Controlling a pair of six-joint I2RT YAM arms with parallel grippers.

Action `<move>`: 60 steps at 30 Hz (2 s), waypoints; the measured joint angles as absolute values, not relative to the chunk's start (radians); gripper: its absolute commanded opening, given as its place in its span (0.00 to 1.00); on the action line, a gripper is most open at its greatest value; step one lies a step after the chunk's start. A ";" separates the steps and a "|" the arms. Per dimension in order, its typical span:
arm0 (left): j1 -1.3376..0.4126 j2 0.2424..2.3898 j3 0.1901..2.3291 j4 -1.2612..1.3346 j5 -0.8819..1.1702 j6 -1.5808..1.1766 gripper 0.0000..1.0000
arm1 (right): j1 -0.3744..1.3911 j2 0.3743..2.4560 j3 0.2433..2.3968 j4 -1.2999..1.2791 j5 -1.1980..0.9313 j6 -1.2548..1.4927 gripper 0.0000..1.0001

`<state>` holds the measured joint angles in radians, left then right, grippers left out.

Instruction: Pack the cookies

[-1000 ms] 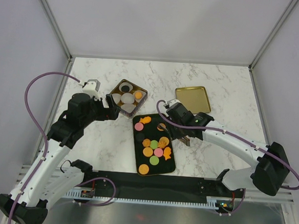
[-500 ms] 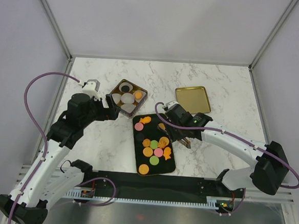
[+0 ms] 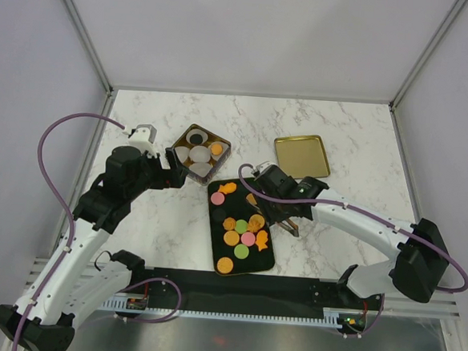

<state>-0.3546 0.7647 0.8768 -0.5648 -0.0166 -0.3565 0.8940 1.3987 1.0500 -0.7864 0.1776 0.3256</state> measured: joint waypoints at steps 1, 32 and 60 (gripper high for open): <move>-0.355 0.765 0.877 -0.565 -0.017 -0.357 1.00 | 0.895 1.402 1.056 -0.789 0.178 0.325 0.56; -0.353 0.756 0.877 -0.565 -0.017 -0.357 1.00 | 0.901 1.456 1.235 -0.878 0.205 0.300 0.45; -0.342 0.790 0.877 -0.558 -0.016 -0.357 1.00 | 0.901 2.146 2.072 -0.884 0.166 0.239 0.45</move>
